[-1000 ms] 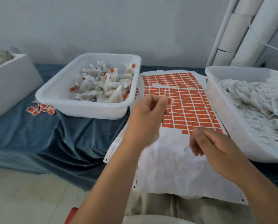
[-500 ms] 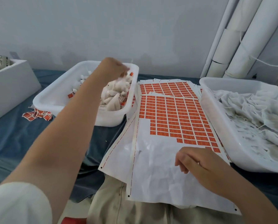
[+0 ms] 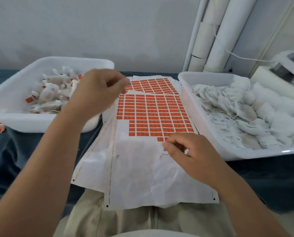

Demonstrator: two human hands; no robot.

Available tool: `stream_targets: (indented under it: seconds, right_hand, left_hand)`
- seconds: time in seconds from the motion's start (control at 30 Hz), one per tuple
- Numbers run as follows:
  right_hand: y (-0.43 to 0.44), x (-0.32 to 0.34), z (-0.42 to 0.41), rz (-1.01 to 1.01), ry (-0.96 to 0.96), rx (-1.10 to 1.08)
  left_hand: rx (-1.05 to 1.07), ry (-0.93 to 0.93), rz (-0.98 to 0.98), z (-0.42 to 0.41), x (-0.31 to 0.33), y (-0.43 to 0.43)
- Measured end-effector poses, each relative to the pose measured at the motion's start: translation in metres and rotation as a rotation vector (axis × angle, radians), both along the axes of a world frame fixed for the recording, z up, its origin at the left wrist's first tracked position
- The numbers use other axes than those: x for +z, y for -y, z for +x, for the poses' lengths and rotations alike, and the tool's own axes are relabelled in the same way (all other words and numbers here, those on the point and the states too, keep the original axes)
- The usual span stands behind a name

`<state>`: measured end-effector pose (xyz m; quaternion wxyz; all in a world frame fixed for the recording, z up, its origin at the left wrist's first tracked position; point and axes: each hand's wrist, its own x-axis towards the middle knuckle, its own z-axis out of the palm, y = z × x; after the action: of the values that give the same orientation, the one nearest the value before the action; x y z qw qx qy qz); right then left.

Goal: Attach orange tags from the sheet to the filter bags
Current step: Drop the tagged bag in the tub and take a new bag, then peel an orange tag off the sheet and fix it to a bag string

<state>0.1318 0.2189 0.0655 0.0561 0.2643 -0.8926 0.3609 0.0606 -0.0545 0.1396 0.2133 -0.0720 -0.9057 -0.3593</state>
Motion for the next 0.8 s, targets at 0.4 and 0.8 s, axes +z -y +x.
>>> stream_targets:
  seconds: [0.4, 0.8]
  right_hand:
    - [-0.118, 0.034, -0.056, 0.523, 0.066, -0.749]
    - [-0.172, 0.018, -0.072, 0.198, -0.234, -0.904]
  left_hand:
    - [-0.306, 0.250, 0.158, 0.066, -0.073, -0.063]
    - [-0.311, 0.245, 0.243, 0.070, -0.069, -0.055]
